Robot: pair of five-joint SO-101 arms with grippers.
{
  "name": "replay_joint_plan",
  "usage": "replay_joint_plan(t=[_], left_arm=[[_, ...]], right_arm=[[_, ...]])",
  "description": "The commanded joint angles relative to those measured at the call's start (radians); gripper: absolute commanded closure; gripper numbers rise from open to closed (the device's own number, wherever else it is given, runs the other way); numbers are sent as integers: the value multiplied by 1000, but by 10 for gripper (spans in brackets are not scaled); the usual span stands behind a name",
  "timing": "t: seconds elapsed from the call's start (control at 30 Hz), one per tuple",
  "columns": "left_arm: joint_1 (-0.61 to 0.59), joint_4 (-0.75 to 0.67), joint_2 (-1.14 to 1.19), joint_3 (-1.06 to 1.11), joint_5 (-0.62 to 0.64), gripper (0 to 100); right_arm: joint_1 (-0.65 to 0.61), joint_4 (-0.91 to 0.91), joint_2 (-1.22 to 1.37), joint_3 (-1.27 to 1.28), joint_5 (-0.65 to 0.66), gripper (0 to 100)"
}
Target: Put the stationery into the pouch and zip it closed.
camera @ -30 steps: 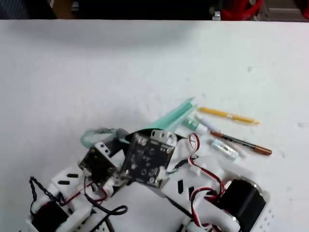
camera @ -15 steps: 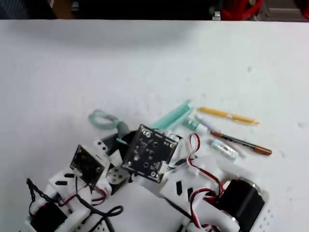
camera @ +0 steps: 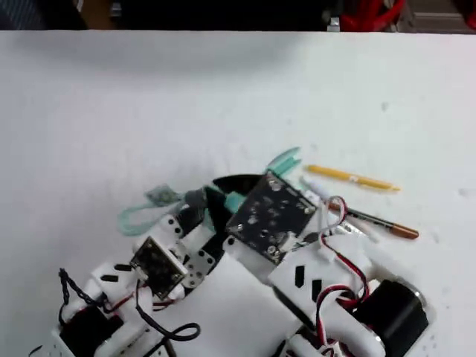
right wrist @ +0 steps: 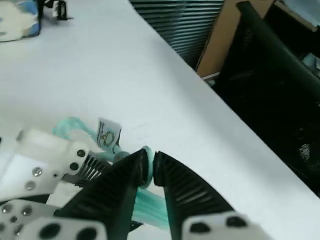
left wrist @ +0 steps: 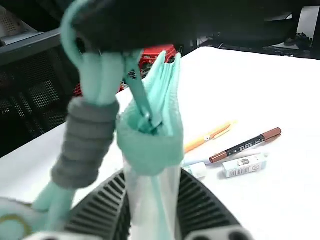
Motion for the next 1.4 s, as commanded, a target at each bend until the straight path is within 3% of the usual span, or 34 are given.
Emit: replay_joint_plan(t=[0.0, 0.23, 0.43, 0.67, 0.83, 1.37], left_arm=[[22, -3, 7, 21, -9, 978], [-19, -3, 7, 23, -9, 978], [-31, -3, 7, 23, -9, 978], [-33, -3, 7, 23, -9, 978], [-33, -3, 7, 23, -9, 978], [-33, 18, 7, 18, -12, 978]], right_arm=[[70, -79, -45, 48, -35, 981], [200, -137, -127, 193, -32, 981], [232, -139, -168, 247, 41, 981], [384, -234, -163, 307, 55, 982], [334, -205, -179, 301, 55, 982], [555, -363, 12, 282, 57, 982]])
